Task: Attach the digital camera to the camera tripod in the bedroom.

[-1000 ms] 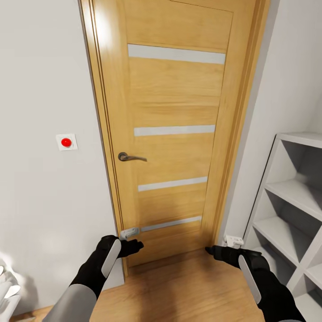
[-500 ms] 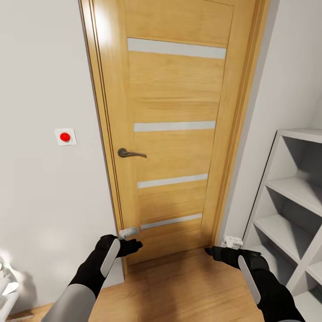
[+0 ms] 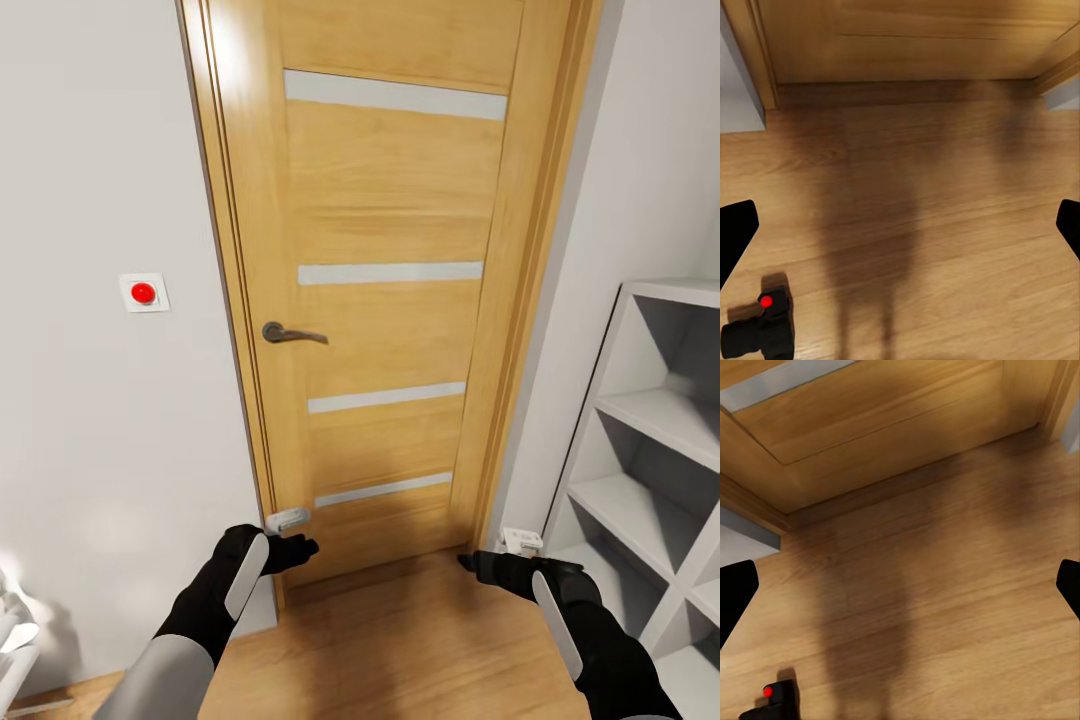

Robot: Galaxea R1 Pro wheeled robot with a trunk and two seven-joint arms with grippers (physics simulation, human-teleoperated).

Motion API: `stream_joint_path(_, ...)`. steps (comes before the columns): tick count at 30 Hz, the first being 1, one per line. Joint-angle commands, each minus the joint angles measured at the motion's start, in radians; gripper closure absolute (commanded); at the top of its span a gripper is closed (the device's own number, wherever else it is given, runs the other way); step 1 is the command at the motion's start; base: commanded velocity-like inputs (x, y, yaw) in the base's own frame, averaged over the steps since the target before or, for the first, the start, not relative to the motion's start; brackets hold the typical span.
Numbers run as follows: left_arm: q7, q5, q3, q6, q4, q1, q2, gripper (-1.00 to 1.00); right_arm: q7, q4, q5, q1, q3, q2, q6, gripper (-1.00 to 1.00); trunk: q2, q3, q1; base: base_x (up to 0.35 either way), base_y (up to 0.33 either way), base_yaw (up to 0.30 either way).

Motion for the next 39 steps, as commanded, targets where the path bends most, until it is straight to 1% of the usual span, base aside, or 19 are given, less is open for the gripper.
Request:
stream_joint_path(1, 0.010, 0.011, -0.001, 0.003, -0.001, -0.001, 0.000, -1.00, 0.002, -0.001, -0.003, -0.001, -0.001, 0.000, 0.005, -1.00, -0.008, -0.004, 0.004, 0.000, 0.000, 0.000)
stream_joint_path(39, 0.009, 0.009, -0.002, 0.003, 0.008, -0.001, 0.000, -1.00, 0.002, -0.003, -0.004, -0.001, -0.002, 0.001, 0.006, -1.00, -0.274, -0.123, 0.150, 0.000, 0.000, 0.000)
